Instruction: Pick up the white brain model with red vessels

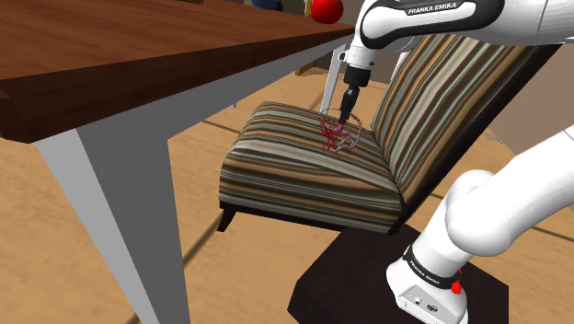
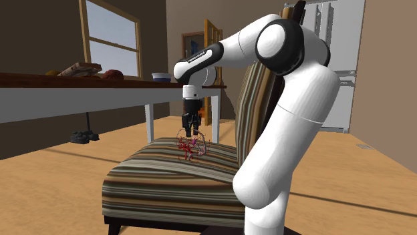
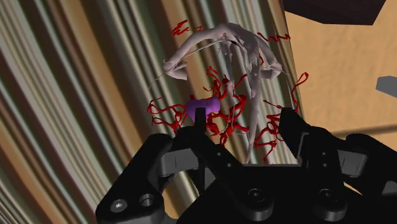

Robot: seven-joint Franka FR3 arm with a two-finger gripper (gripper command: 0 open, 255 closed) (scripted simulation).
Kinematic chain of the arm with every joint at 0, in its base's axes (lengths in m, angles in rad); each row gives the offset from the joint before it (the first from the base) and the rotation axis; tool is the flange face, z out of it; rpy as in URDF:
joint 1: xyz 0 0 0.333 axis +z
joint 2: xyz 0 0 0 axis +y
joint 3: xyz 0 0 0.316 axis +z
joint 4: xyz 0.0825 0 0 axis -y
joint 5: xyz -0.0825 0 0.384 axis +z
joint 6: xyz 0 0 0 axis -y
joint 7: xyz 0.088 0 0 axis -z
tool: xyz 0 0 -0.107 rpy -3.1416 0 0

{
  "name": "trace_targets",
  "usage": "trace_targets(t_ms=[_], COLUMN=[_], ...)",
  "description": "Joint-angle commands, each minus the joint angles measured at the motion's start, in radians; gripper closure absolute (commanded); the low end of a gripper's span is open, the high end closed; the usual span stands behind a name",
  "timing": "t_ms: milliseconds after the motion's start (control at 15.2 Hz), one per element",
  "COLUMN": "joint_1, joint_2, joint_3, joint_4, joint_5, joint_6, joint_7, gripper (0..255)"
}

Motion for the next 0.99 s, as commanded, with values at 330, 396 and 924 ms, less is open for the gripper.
trace_targets(t_ms=[330, 396, 924], joint_1=[0.0, 0.0, 0.002], joint_2=[0.0, 0.001, -0.005], joint_3=[0.0, 0.0, 0.006], joint_4=[-0.002, -0.002, 0.074], joint_5=[0.0, 0.0, 0.002], joint_6=[0.003, 0.003, -0.079], joint_7=[0.0, 0.0, 0.005], gripper=[255, 255, 255])
